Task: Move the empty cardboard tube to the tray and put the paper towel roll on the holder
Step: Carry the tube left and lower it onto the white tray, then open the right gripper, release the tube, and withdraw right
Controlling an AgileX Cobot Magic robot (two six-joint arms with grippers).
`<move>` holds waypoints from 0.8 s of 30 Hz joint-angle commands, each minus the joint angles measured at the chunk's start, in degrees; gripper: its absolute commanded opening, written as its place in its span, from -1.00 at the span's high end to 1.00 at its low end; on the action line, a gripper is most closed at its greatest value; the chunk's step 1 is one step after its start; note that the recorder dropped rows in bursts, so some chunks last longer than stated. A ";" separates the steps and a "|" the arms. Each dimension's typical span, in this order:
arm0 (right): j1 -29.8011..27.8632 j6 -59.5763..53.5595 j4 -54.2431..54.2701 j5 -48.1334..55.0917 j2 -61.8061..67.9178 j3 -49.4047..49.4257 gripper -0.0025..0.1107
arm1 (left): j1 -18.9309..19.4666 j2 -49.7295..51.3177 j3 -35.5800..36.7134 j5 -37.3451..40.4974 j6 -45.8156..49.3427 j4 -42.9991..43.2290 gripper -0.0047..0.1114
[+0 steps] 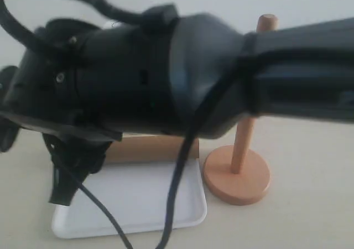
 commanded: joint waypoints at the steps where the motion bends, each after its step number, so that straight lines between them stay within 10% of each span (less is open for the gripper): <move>1: 4.63 4.70 0.32 1.56 -8.06 -0.25 0.41 | -0.52 -0.17 0.21 -0.24 0.07 0.06 0.85; 5: 9.33 7.02 0.32 4.93 -15.62 -0.25 0.96 | -0.52 -0.17 0.21 -0.24 0.07 0.06 0.85; 24: 11.55 23.86 0.28 5.56 -29.95 -0.25 0.96 | -0.52 -0.17 0.21 -0.24 0.07 0.06 0.85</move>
